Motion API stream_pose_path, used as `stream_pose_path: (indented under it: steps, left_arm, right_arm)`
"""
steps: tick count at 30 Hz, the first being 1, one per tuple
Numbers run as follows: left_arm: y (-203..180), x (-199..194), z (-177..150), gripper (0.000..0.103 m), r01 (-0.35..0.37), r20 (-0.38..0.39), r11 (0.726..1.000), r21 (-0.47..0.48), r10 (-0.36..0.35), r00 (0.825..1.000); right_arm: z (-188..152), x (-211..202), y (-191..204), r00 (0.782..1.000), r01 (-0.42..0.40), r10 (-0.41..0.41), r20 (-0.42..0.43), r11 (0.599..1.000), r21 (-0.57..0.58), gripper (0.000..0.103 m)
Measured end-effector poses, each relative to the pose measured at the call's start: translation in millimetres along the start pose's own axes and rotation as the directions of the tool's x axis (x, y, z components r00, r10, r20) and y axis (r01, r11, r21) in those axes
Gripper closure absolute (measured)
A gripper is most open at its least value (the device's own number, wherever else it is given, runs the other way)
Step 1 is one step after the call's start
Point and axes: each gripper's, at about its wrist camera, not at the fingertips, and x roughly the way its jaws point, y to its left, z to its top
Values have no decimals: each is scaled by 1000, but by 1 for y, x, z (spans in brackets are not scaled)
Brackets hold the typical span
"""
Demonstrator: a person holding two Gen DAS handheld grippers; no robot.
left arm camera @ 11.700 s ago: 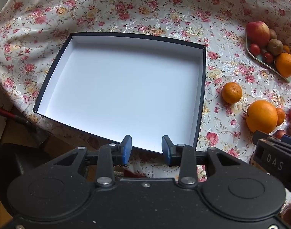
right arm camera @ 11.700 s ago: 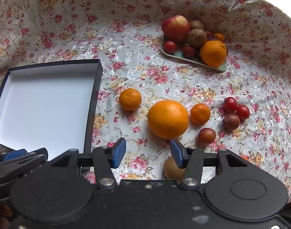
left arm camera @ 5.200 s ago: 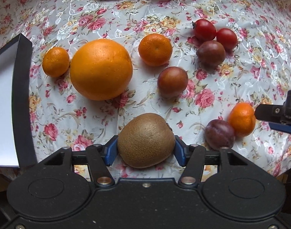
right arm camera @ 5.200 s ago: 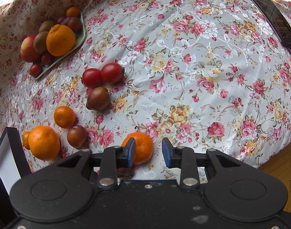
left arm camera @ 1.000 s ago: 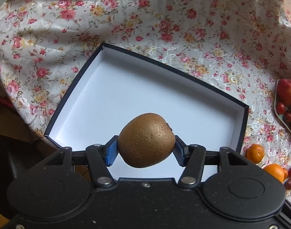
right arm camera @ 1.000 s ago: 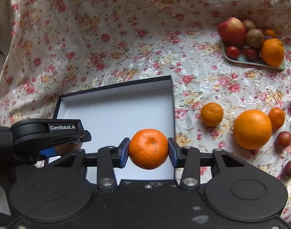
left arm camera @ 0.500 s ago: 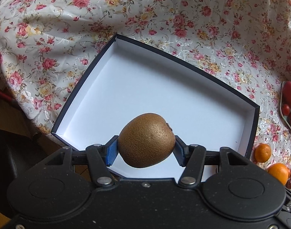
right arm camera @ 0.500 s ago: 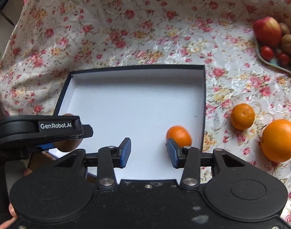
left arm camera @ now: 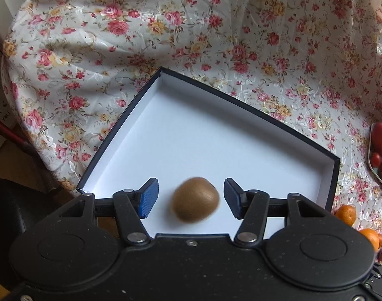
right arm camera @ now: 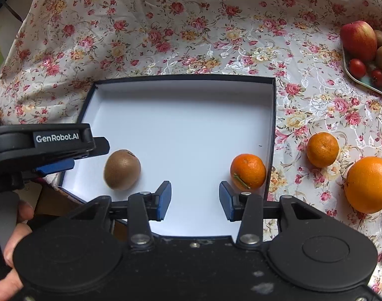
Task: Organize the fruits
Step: 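Carry the kiwi and mandarin into the white box and open both tools, then withdraw both tools from the box toward the loose fruits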
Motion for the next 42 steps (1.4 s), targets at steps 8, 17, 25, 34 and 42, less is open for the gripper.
stream_pose_path:
  steps: [8, 17, 25, 34, 42]
  left_arm:
    - [-9, 2, -3, 42, -27, -7, 998, 49, 27, 1000]
    - [-20, -3, -5, 42, -28, 9, 997, 67, 27, 1000]
    - [-38, -7, -9, 42, -15, 23, 995, 102, 13, 1000]
    - [-72, -15, -18, 42, 3, 39, 985, 170, -10, 999]
    - [-107, -21, -28, 42, 34, 42, 974, 226, -45, 998]
  right_arm:
    - [0, 0, -2, 1000, 1, -1, -17, 1000, 14, 57]
    - [-2, -3, -4, 999, 25, -24, -33, 1000, 11, 57]
    - [-6, -4, -8, 991, 87, -90, -101, 996, -34, 56]
    - [-3, -32, -35, 990, 117, -116, -84, 993, 5, 56]
    - [3, -68, -88, 987, 157, -151, -56, 979, 126, 56]
